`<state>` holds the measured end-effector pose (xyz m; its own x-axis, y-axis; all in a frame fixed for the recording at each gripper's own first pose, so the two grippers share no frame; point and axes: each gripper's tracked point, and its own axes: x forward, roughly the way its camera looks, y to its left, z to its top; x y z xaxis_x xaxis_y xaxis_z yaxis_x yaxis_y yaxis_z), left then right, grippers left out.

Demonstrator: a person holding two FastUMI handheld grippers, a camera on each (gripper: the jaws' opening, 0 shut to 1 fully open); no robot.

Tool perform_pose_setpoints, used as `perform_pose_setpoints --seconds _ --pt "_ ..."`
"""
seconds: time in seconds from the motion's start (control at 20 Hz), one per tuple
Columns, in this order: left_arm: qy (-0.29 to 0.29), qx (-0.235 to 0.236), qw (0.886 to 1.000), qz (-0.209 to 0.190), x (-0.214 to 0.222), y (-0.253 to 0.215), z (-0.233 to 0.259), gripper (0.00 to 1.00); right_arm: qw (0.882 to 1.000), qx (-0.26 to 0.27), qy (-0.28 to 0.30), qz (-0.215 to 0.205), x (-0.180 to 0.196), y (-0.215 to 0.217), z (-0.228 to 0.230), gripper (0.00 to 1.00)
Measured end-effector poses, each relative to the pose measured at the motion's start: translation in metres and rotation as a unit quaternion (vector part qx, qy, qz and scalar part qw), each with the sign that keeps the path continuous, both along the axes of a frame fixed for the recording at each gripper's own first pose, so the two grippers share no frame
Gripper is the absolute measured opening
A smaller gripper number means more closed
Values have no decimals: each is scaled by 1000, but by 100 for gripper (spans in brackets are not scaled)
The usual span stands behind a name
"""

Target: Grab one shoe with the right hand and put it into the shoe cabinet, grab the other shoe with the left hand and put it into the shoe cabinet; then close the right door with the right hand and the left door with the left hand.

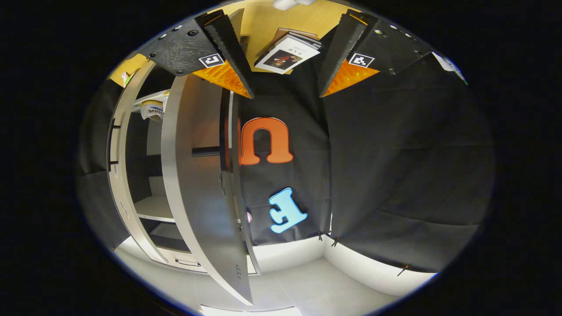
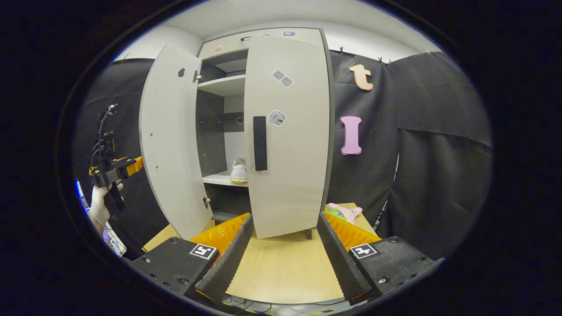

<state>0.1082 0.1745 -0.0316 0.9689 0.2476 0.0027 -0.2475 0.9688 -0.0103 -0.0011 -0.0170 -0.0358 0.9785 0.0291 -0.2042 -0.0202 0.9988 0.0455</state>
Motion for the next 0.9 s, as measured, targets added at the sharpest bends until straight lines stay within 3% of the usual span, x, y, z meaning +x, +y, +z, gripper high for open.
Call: perform_pose_setpoints --seconds 0.1,0.15,0.2,0.5,0.6,0.7,0.9 --pt "-2 -4 1000 -16 -1 -17 1 87 1000 -3 3 3 -2 0 -1 96" --pt "-3 -2 1000 -26 1 -24 2 77 1000 -2 2 4 -3 0 -1 96" --pt "-4 1 999 -38 2 -33 3 87 1000 0 0 6 -3 1 -1 96" --pt "3 -9 995 -104 17 -86 1 87 1000 -5 -10 7 -5 -2 1 96" --pt "10 -6 995 -102 18 -90 0 88 1000 -3 -14 8 -5 -1 4 93" --pt "17 -2 994 -104 15 -98 -2 98 1000 -10 -29 2 -7 -4 12 96" --pt "16 11 992 -127 11 -118 -1 100 999 -3 -35 5 -8 -1 14 96"
